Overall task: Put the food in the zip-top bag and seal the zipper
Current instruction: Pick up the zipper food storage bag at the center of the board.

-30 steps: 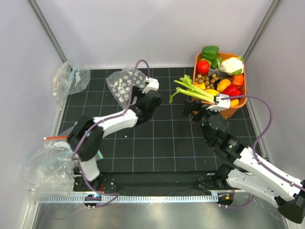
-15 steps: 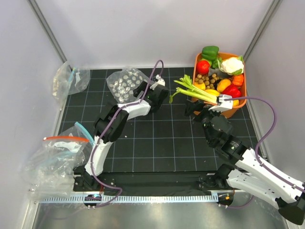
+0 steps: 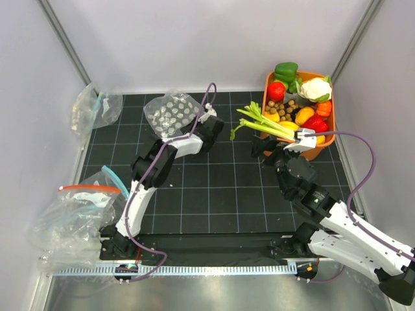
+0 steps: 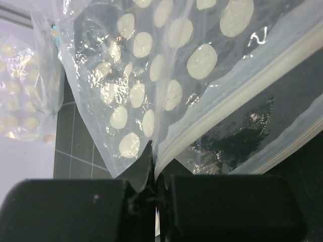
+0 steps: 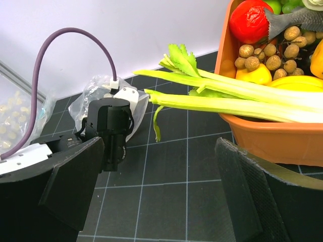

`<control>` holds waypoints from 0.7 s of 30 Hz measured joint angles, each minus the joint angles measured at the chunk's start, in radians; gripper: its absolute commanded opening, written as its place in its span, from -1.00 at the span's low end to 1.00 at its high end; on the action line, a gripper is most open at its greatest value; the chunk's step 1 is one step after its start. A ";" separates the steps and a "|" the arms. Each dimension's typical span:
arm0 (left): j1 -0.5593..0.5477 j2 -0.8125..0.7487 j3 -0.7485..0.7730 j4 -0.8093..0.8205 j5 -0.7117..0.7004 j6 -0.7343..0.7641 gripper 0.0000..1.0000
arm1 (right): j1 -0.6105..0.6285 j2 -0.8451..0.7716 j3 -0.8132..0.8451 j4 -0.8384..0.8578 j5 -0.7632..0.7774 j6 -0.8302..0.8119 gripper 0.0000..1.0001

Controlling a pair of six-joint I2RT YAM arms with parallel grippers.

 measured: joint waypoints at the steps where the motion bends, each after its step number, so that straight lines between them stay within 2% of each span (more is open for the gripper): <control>1: -0.001 -0.002 0.002 -0.012 -0.003 -0.020 -1.00 | 0.000 0.000 0.000 0.000 0.000 0.000 0.99; 6: -0.029 -0.080 -0.002 -0.178 0.032 -0.221 -1.00 | 0.000 0.000 0.000 0.000 0.000 0.000 0.99; 13: -0.123 -0.423 -0.112 -0.333 0.150 -0.510 -1.00 | 0.000 0.019 0.000 0.000 -0.005 -0.001 0.99; 16: -0.150 -0.524 -0.130 -0.376 0.180 -0.597 -1.00 | 0.000 0.024 0.000 -0.001 0.000 0.000 0.99; 21: -0.196 -0.601 -0.224 -0.424 0.172 -0.679 -0.99 | 0.000 0.027 0.000 -0.003 0.001 0.000 0.99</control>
